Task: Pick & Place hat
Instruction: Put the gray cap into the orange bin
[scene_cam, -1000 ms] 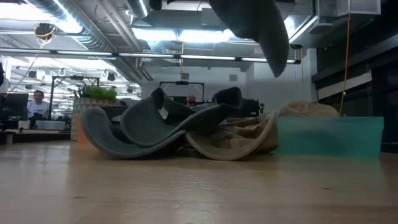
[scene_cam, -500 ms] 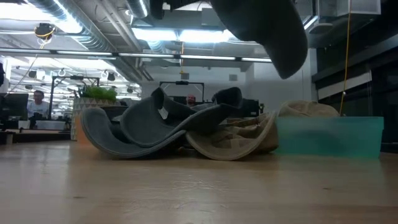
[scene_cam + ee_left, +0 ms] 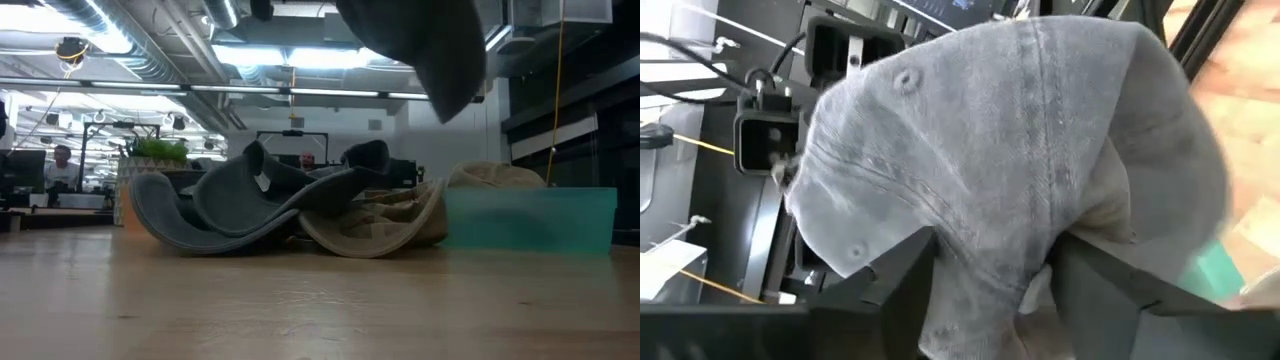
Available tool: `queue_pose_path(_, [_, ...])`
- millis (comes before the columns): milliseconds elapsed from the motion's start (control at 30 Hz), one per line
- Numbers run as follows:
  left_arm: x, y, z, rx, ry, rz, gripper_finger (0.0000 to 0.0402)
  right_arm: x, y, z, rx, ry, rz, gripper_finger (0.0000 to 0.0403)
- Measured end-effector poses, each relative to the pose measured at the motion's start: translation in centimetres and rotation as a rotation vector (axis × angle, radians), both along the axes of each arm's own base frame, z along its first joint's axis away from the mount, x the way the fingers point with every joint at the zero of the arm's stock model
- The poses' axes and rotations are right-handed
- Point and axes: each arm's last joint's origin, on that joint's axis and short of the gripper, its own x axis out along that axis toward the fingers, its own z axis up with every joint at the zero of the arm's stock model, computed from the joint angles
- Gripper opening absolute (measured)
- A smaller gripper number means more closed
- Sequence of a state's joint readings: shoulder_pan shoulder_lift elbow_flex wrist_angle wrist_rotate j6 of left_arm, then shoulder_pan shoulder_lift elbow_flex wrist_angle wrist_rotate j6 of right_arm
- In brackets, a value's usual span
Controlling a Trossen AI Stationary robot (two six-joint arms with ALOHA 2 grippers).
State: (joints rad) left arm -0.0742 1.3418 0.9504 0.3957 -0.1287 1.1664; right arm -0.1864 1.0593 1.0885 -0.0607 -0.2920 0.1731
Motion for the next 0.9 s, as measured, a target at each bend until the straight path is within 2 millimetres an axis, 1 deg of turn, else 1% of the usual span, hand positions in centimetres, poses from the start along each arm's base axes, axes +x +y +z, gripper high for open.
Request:
queue_pose_path(133, [0.0, -0.4, 0.0, 0.000, 0.002, -0.006, 0.0130, 0.6, -0.1, -0.4, 0.011, 0.016, 0.020, 0.0021])
queue_pose_path(267, [-0.1, -1.2, 0.0, -0.009, 0.003, -0.027, 0.0079, 0.9, -0.1, -0.6, 0.013, 0.022, 0.026, 0.0021])
queue_pose_path(433, [-0.2, -1.9, -0.3, -0.059, 0.029, 0.046, 0.0027, 0.9, -0.1, -0.6, 0.011, 0.023, 0.027, 0.0025])
queue_pose_path(467, [-0.3, -1.9, -0.4, -0.075, 0.033, 0.066, 0.0022, 0.9, -0.1, -0.6, 0.011, 0.023, 0.026, 0.0028])
queue_pose_path(600, [-0.4, -2.2, -0.6, -0.192, 0.037, 0.132, 0.0022, 0.9, -0.1, -0.8, 0.012, 0.041, 0.019, 0.0044])
queue_pose_path(767, [-0.5, -2.4, -1.1, -0.339, 0.054, 0.201, 0.0032, 0.9, -0.4, -1.5, 0.072, 0.123, -0.081, 0.0063])
queue_pose_path(900, [-0.6, -2.7, -1.5, -0.412, 0.086, 0.213, 0.0022, 0.7, -0.6, -2.3, 0.118, 0.200, -0.125, 0.0082])
